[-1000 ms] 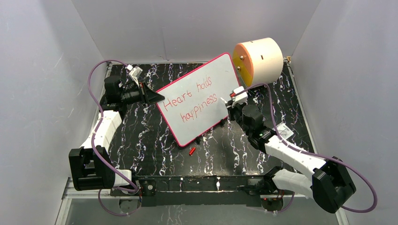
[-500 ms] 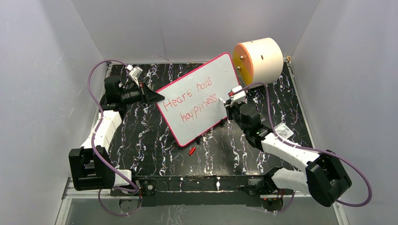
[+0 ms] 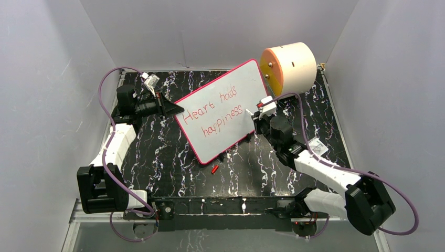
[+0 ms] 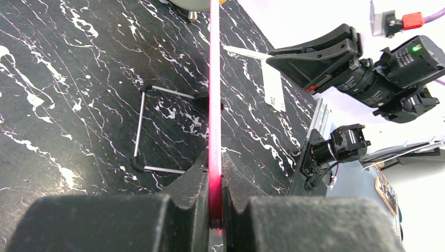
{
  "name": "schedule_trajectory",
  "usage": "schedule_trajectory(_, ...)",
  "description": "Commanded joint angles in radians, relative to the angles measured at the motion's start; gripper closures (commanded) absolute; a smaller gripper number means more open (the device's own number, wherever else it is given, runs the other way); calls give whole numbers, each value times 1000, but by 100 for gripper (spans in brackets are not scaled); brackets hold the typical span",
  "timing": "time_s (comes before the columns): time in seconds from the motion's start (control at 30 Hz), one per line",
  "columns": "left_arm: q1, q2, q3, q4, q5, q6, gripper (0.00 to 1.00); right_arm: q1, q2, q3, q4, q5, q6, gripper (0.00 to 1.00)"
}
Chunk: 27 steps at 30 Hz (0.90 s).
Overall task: Write a sentence on the whiteboard
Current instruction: Write a sentence on the whiteboard, then close the whiteboard marker at the center of the board.
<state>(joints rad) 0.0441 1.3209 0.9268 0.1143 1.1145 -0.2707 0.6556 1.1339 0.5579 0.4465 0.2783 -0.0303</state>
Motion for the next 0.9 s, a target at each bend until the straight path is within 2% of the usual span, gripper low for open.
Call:
schedule_trajectory(0.0, -11, -18, 15, -71, -3, 37, 98, -3, -106, 8, -36, 27, -13, 100)
schedule_trajectory(0.13, -11, -31, 18, -71, -22, 38, 88, -3, -176, 17, -105, 49, -19, 100)
schedule_trajectory(0.3, -13, -61, 38, -79, -45, 21, 66, -4, -258, 40, -205, 58, -12, 100)
schedule_trajectory(0.53, -12, -185, 64, -172, -239, 18, 45, -3, -367, 78, -350, 66, -4, 100)
schedule_trajectory(0.73, -26, -341, 41, -250, -362, -24, 34, -2, -430, 104, -466, 51, 23, 100)
schedule_trajectory(0.87, -30, -436, 29, -365, -437, -17, 29, -4, -481, 96, -507, 31, 66, 100)
